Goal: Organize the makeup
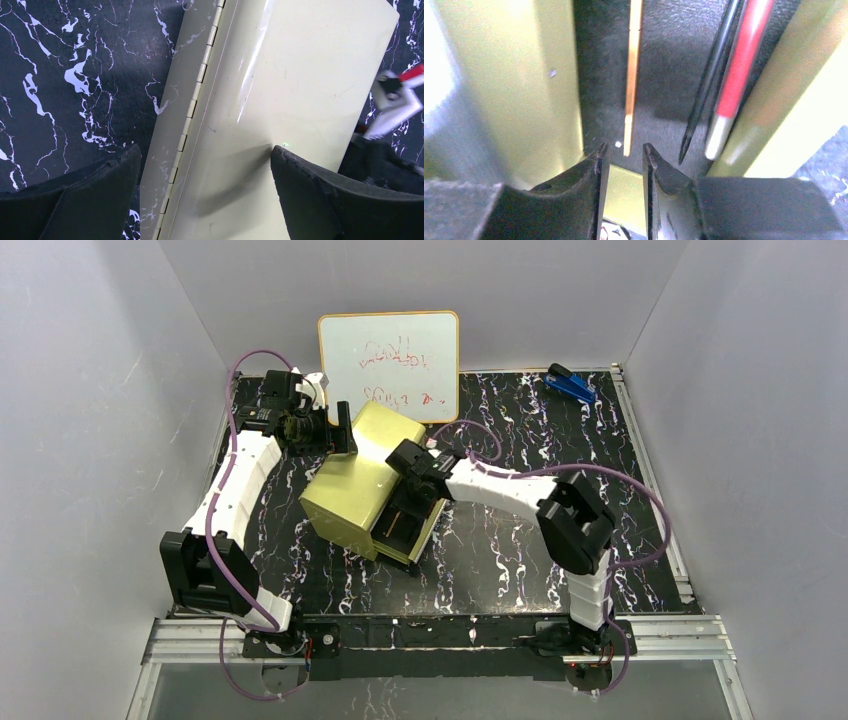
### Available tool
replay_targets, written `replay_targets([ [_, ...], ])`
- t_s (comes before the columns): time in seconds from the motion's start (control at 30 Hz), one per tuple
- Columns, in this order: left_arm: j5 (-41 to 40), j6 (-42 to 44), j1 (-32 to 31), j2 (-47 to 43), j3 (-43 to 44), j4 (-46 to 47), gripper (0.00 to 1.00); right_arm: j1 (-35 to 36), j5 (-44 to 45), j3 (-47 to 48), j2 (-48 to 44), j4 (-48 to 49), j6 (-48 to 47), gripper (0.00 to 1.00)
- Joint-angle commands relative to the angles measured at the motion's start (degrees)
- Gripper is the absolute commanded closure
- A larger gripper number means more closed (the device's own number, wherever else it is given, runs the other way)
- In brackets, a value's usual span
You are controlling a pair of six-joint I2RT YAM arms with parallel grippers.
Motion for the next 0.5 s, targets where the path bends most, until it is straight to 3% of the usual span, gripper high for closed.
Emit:
replay_targets([
  [0.0,-3.4,2.0,0.3,-0.3,-2.0,-4.8,0.01,0.0,2.1,1.9,-10.5,-3.5,-2.1,0.62],
  [0.2,-3.6,1.9,0.3,-0.1,-2.1,-4.7,0.02,0.0,5.4,0.2,-18.2,-9.8,-9.3,0.62],
  [0.4,-3.2,1.9,0.3,0.5,-1.6,-4.8,0.02,0.0,9.7,-5.7,-22.4,-14.9,-35.3,0.62],
  [0.47,-3.0,2.0,0.3,0.7,-1.3,-4.8,0.02,-0.4,9.0,-12.0,-25.8,-10.6,-42.4,0.54],
])
